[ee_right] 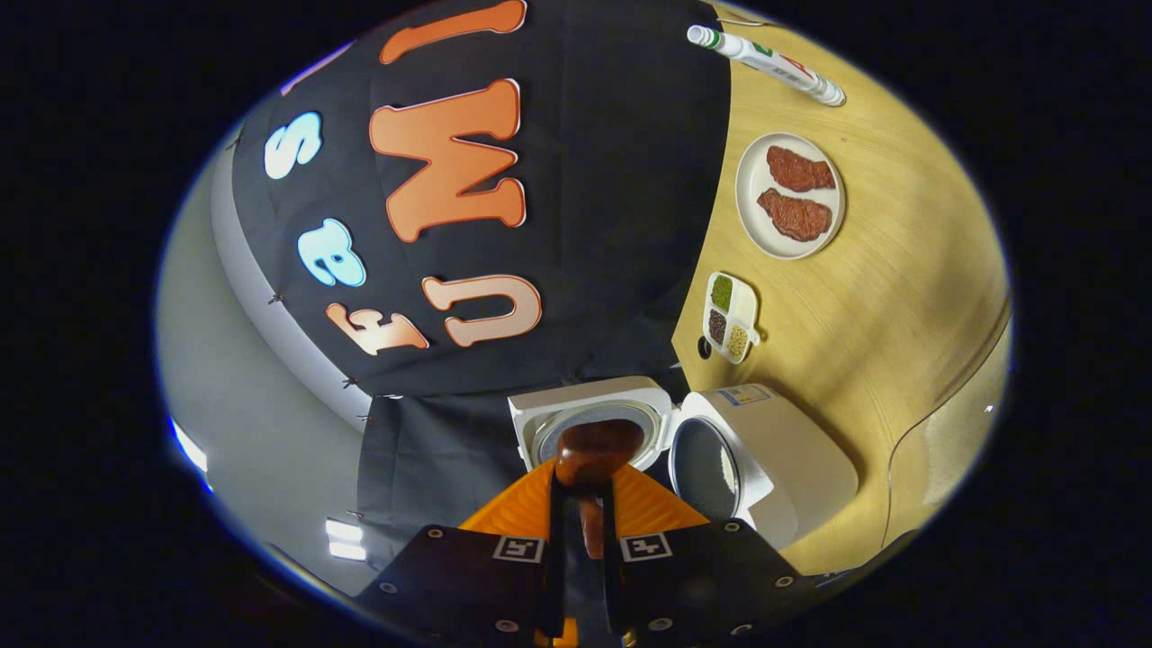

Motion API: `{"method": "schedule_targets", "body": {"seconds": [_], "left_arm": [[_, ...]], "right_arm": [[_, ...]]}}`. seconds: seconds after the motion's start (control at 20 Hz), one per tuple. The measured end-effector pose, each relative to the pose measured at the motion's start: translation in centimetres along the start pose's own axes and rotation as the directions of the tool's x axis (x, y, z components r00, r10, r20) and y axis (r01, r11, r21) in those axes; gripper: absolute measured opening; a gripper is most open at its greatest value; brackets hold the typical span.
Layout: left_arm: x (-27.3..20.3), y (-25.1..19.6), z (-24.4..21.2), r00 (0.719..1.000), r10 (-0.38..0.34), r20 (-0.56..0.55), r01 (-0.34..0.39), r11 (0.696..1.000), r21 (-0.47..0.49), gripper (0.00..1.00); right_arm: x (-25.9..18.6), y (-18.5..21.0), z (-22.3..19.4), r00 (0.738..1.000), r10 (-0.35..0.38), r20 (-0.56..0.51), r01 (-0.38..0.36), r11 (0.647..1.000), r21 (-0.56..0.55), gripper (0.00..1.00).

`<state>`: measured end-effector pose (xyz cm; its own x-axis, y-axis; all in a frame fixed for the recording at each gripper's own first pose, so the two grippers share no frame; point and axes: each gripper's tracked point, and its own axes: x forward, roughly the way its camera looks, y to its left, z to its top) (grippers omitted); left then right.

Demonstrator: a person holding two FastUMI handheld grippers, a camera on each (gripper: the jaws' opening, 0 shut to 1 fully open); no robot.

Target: Close the left gripper, press the button to open the rice cooker; take a wooden spoon from the chopstick holder with the right hand, scoop a spoonful of rice and pour it into the rice cooker, then put the wooden spoon back into the chopstick holder.

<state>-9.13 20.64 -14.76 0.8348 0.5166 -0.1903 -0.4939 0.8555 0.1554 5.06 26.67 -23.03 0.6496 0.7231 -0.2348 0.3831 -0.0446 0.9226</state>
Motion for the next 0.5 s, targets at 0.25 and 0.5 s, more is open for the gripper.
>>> {"method": "schedule_targets", "body": {"seconds": [0.25, 0.5], "left_arm": [[0.6, 1.5, -0.5, 1.000, 0.031, -0.001, -0.030, 1.000, 0.007, 0.99], [1.5, 2.4, -0.8, 0.999, 0.047, -0.010, -0.047, 0.999, 0.010, 0.99]], "right_arm": [[4.0, -1.2, -2.8, 0.998, -0.029, -0.060, 0.030, 0.999, 0.017, 0.17], [6.8, -3.0, -4.0, 0.993, -0.104, -0.061, 0.097, 0.990, -0.106, 0.16]]}}
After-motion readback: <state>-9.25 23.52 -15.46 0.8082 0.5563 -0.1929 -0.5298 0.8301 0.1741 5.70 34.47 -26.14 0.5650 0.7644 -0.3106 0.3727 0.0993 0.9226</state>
